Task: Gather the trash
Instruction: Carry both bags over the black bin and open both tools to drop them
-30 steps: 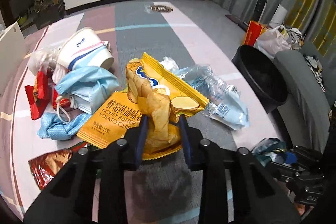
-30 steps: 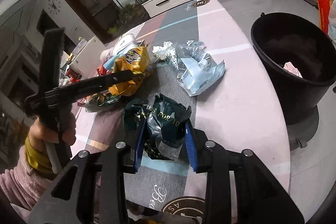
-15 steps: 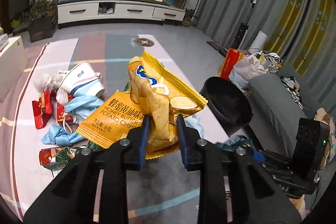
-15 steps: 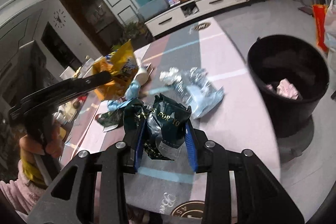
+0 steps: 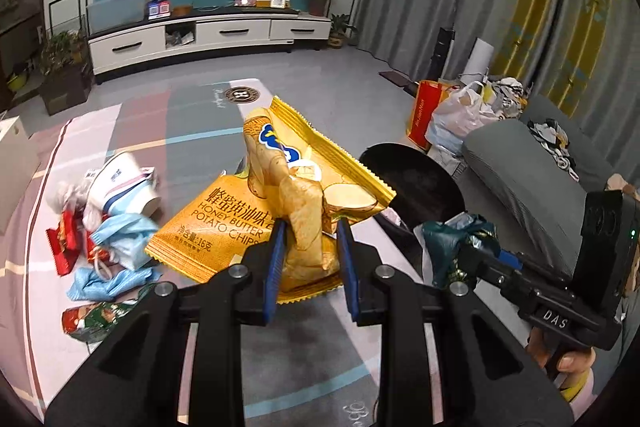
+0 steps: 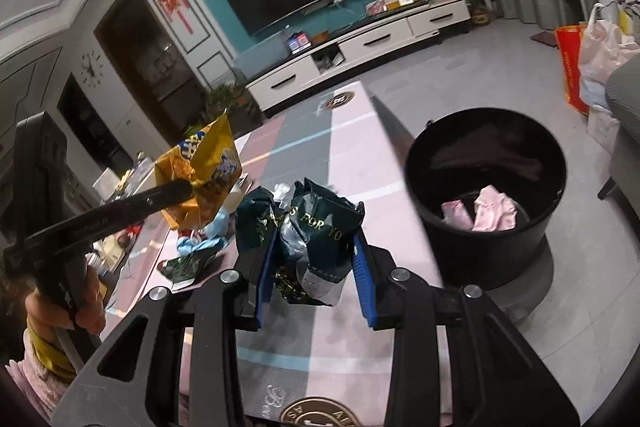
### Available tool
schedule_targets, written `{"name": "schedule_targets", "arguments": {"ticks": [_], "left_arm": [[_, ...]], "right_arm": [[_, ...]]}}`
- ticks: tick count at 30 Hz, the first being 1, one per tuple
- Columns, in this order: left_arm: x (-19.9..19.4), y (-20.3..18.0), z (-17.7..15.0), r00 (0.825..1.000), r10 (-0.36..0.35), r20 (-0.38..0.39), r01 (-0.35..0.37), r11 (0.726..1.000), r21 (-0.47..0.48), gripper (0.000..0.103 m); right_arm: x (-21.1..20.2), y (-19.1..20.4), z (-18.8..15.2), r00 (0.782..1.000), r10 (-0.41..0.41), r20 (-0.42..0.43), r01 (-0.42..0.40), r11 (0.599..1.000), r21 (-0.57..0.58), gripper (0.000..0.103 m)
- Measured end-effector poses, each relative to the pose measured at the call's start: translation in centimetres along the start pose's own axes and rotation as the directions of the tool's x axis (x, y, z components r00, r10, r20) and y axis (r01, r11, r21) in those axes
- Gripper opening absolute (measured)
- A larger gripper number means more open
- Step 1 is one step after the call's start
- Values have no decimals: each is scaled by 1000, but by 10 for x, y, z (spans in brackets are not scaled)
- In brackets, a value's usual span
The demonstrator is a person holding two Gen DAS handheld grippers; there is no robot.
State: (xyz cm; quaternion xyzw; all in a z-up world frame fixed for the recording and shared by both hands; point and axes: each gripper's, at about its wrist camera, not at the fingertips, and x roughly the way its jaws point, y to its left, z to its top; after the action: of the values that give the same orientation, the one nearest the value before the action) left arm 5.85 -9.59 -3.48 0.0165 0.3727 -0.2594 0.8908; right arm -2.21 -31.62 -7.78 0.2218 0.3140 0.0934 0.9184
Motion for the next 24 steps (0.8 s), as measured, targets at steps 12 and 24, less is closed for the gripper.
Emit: {"name": "schedule_targets", "arguments": {"ticks": [12,24], "left_arm": [[40,-57,19,997,-71,-40,74,993,94,27],[91,-105,33,991,-94,-93,109,977,181,27]], "right_arm": [[-9,-48,19,993,-93,78,89,994,62,36],[-3,-96,29,981,-174,88,163,979,122,36]]}}
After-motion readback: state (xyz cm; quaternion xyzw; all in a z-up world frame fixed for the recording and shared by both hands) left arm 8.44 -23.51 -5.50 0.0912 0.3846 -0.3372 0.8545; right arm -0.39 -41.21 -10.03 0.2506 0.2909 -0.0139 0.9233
